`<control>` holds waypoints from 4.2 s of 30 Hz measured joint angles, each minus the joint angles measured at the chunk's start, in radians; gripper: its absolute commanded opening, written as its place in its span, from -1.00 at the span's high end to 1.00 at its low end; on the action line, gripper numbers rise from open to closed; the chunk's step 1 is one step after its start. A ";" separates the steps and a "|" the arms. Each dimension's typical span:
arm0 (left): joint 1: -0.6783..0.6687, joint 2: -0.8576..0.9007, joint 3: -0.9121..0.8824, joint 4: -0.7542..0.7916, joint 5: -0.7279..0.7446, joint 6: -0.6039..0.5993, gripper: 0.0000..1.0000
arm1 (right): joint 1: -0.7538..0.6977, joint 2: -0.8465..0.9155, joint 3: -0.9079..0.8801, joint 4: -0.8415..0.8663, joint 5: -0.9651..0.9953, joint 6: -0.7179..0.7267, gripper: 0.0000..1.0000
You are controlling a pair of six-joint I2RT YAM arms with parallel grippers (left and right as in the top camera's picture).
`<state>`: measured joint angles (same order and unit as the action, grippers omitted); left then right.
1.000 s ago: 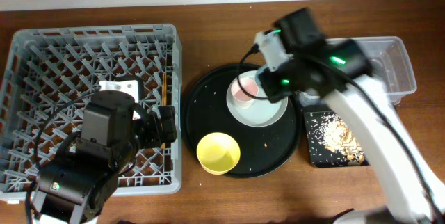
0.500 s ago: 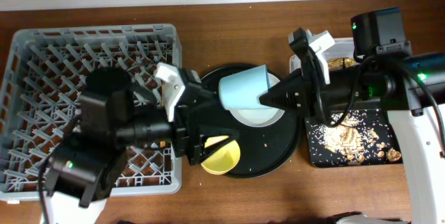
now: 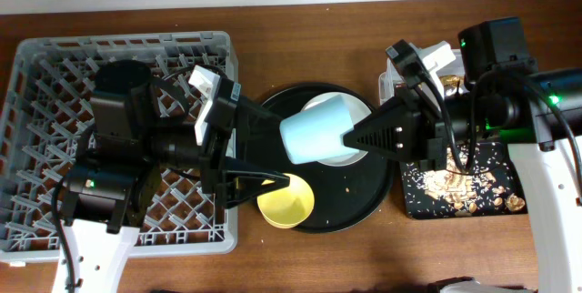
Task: Sort waste into correct bins and load items into the dishwasher rack
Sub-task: 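Grasp the blue cup with the right gripper and pass it to the left gripper, then place the blue cup upside down in the dish rack with the left gripper, then grasp the pink cup on the white plate with the right gripper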
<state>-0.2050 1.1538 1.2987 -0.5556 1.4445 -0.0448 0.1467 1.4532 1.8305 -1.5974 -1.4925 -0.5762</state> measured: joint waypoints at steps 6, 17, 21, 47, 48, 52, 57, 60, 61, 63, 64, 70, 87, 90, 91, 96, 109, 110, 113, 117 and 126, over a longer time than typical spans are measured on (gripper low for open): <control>0.000 0.000 0.000 0.023 -0.025 0.000 -0.89 | 0.047 0.000 0.000 0.005 -0.017 -0.017 0.92; -0.063 0.000 0.000 0.038 -0.069 0.000 -0.12 | 0.111 -0.001 0.000 0.027 -0.020 -0.064 0.92; -0.064 0.000 0.000 0.042 -0.081 0.000 0.03 | 0.109 -0.001 0.000 0.031 -0.018 -0.072 0.90; 0.065 -0.006 -0.002 0.119 -0.091 -0.068 0.09 | -0.051 -0.001 -0.044 -0.086 0.243 -0.066 0.81; 0.111 -0.006 -0.002 0.095 -0.095 -0.071 0.13 | -0.130 -0.001 -0.030 -0.087 0.256 -0.049 0.81; 0.261 -0.007 0.005 -0.099 -0.430 -0.077 0.30 | -0.234 -0.001 -0.027 -0.088 0.423 0.011 0.60; 0.267 0.089 0.004 -0.173 -0.949 -0.076 0.30 | -0.234 -0.001 -0.035 -0.076 0.595 0.036 0.11; 0.267 0.253 0.004 -0.126 -1.056 -0.076 0.29 | -0.234 0.001 -0.083 -0.068 0.621 0.039 0.12; 0.269 0.308 0.004 -0.095 -1.072 -0.076 0.29 | -0.234 0.001 -0.104 -0.060 0.625 0.038 0.12; 0.269 0.414 0.003 -0.059 -1.102 -0.076 0.29 | -0.234 0.005 -0.138 -0.039 0.633 0.039 0.13; 0.269 0.441 0.001 -0.025 -1.107 -0.076 0.29 | -0.234 0.006 -0.154 -0.029 0.636 0.038 0.12; 0.268 0.552 0.001 0.140 -1.131 -0.076 0.03 | -0.234 0.007 -0.200 -0.006 0.639 0.038 0.13; 0.268 0.212 0.010 -0.082 -1.168 -0.106 -0.99 | -0.151 0.007 -0.206 0.241 0.795 0.293 0.06; 0.265 0.007 0.019 -0.344 -1.165 -0.114 -0.99 | 0.092 0.012 -0.206 0.390 1.011 0.428 -0.04; 0.265 -0.017 0.021 -0.416 -1.165 -0.116 -0.99 | 0.185 0.018 -0.206 0.431 1.101 0.469 -0.07; 0.264 -0.027 0.015 -0.630 -1.166 -0.117 -0.99 | 0.447 0.188 -0.206 0.568 1.386 0.542 -0.06; 0.264 -0.009 -0.093 -0.640 -1.170 -0.117 -0.99 | 0.459 0.486 -0.206 0.660 1.519 0.551 0.32; 0.264 -0.008 -0.095 -0.637 -1.170 -0.117 -0.99 | 0.459 0.497 -0.206 0.659 1.519 0.551 0.44; 0.264 -0.008 -0.095 -0.636 -1.170 -0.117 -0.99 | 0.459 0.533 -0.206 0.656 1.521 0.552 0.71; 0.264 -0.008 -0.095 -0.633 -1.170 -0.117 -0.99 | 0.459 0.534 -0.206 0.627 1.522 0.554 0.52; 0.264 -0.008 -0.095 -0.630 -1.170 -0.117 -0.99 | 0.459 0.534 -0.206 0.613 1.538 0.553 0.48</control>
<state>0.0593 1.1458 1.2037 -1.1858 0.2749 -0.1623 0.6060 1.9873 1.6241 -0.9844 0.0452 -0.0231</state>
